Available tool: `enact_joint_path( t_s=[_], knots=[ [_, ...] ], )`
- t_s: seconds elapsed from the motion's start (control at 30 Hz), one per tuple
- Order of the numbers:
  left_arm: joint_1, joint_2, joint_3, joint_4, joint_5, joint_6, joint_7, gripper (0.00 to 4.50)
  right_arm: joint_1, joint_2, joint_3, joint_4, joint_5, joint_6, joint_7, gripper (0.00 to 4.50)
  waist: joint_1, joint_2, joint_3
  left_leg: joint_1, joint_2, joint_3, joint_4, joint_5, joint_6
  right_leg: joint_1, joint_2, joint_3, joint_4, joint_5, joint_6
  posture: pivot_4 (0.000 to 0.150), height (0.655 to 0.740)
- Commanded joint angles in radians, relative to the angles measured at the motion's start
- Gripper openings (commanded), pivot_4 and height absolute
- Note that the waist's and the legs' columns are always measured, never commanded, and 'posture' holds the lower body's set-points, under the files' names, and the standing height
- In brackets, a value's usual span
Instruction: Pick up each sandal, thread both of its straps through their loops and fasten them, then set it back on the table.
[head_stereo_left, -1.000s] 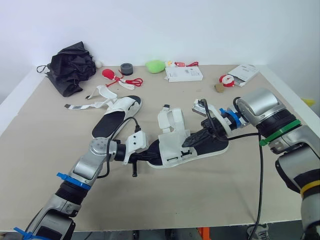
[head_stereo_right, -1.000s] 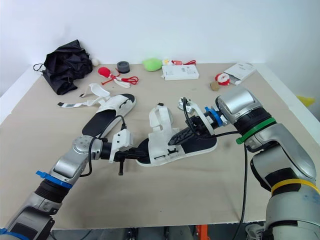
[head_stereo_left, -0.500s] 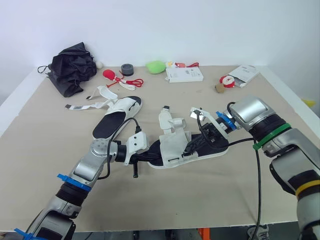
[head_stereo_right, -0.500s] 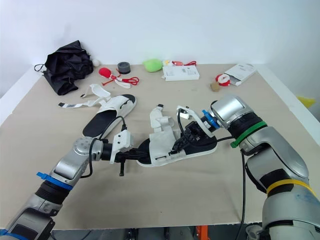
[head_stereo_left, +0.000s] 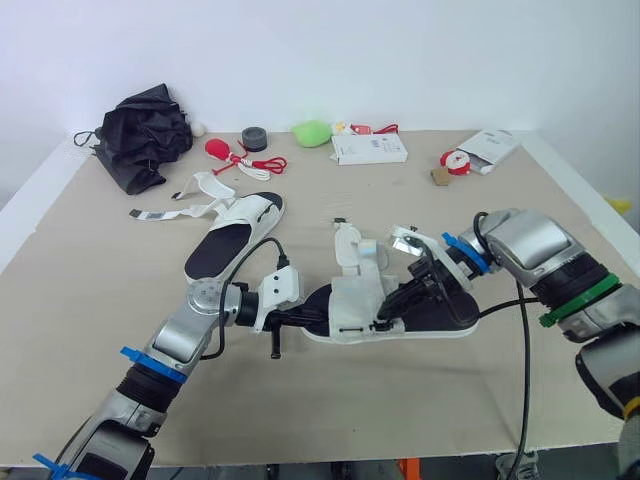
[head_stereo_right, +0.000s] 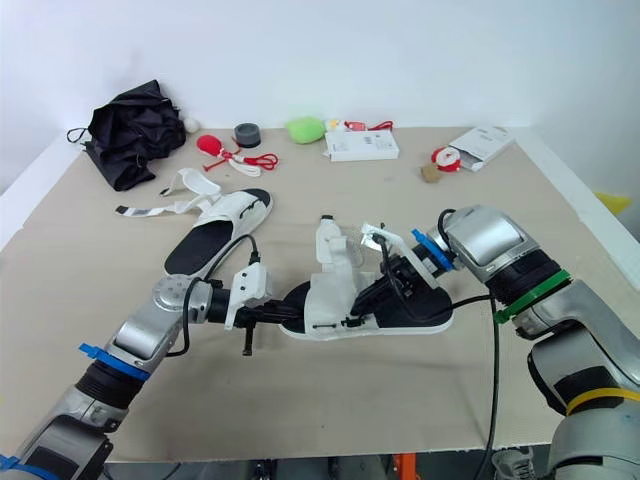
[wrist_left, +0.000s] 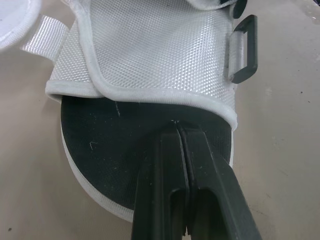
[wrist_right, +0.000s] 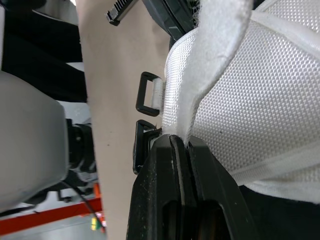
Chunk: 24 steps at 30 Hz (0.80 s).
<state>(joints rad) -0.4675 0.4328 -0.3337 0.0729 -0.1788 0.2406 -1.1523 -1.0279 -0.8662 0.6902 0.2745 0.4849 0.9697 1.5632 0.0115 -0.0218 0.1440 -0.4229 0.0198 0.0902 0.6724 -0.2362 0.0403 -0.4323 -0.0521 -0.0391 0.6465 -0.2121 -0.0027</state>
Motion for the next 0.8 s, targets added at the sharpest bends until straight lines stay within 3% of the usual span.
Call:
enact_joint_path(
  t_s=[0.03,0.4,0.53,0.77,0.8],
  knots=[
    [0.038,0.027,-0.042,0.075,0.043,0.031,-0.009,0.0,0.026,0.007,-0.052,-0.025,-0.036,-0.032,0.005,0.03,0.0,0.0,0.0,0.001,0.0,0.0,0.0,0.0,0.0,0.001,0.0,0.0,0.0,0.0,0.0,0.15,0.74],
    [0.022,0.024,-0.049,0.099,0.048,0.02,-0.02,0.0,0.056,-0.048,-0.11,-0.125,0.043,0.025,0.051,0.03,0.0,0.0,0.0,0.002,0.001,0.0,0.0,0.001,-0.001,0.001,0.001,0.0,0.0,0.0,-0.002,0.15,0.74],
    [0.017,0.024,-0.05,0.105,0.049,0.016,-0.024,0.0,0.085,-0.067,-0.105,-0.165,0.05,0.036,0.051,1.43,0.0,0.0,0.0,0.002,0.001,0.0,0.0,0.001,-0.001,0.001,0.0,-0.001,0.0,-0.001,-0.002,0.15,0.74],
    [0.015,0.028,-0.052,0.109,0.049,0.013,-0.026,0.0,0.069,-0.052,-0.136,-0.127,0.025,0.053,0.044,4.4,-0.001,0.0,0.0,0.006,0.002,0.0,0.0,0.001,-0.001,0.005,0.001,0.0,0.0,-0.003,0.002,0.15,0.74],
    [0.015,0.028,-0.052,0.109,0.048,0.013,-0.027,0.0,0.058,-0.047,-0.144,-0.113,0.024,0.059,0.042,4.4,-0.001,0.0,0.0,0.006,0.002,0.0,0.0,0.001,-0.001,0.005,0.001,0.0,0.0,-0.005,-0.001,0.15,0.74]
  ],
)
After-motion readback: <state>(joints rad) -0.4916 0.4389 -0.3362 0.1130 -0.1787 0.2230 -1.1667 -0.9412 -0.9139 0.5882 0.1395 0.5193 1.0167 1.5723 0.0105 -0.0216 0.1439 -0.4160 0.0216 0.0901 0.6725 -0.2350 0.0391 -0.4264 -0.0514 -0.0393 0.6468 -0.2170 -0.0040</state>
